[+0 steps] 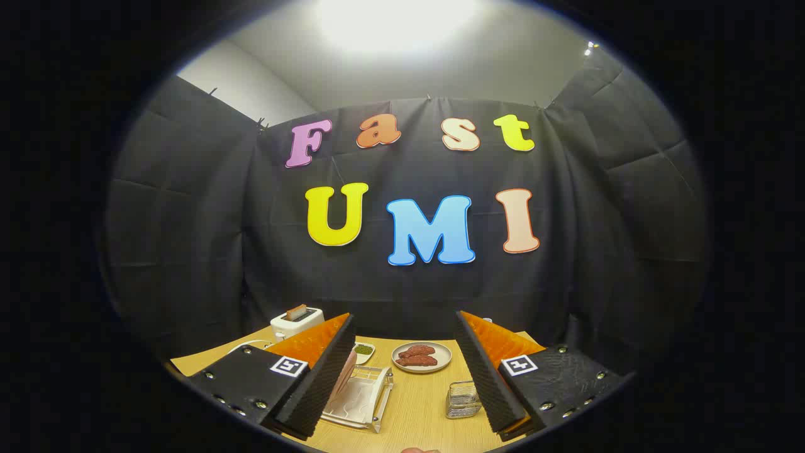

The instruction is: Take the plate from the dish rack, then take the spoon from the basket and place it into the plate.

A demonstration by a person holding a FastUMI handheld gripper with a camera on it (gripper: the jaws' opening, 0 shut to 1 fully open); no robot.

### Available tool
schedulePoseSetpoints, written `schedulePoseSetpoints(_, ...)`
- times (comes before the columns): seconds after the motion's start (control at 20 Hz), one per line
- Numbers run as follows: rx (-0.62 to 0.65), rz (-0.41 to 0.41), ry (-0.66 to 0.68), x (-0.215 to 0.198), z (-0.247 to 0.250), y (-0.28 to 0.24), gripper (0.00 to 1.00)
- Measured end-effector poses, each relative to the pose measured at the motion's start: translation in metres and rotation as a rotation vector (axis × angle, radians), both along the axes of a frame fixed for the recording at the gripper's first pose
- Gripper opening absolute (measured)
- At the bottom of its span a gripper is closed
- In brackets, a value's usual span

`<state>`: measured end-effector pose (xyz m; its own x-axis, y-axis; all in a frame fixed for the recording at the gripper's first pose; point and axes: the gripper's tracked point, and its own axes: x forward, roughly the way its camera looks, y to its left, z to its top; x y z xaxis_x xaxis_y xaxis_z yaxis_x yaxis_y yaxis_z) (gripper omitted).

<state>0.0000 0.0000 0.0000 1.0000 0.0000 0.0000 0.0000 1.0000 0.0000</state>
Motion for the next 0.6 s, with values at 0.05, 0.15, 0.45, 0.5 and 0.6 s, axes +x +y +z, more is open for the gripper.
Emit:
schedulePoseSetpoints(0.05, -0.003, -0.002, -0.001, -0.0008, 0.0007, -0.0007, 0.96)
schedulePoseSetpoints(0.15, -0.011, -0.002, -0.004, -0.0017, 0.001, -0.0017, 0.96)
schedulePoseSetpoints(0.45, -0.022, -0.003, -0.009, -0.0039, 0.0029, -0.0017, 0.96)
schedulePoseSetpoints(0.5, -0.021, -0.002, -0.009, -0.0043, 0.0025, -0.0015, 0.96)
schedulePoseSetpoints(0.6, -0.019, 0.0, -0.006, -0.0037, 0.0025, -0.0003, 0.96)
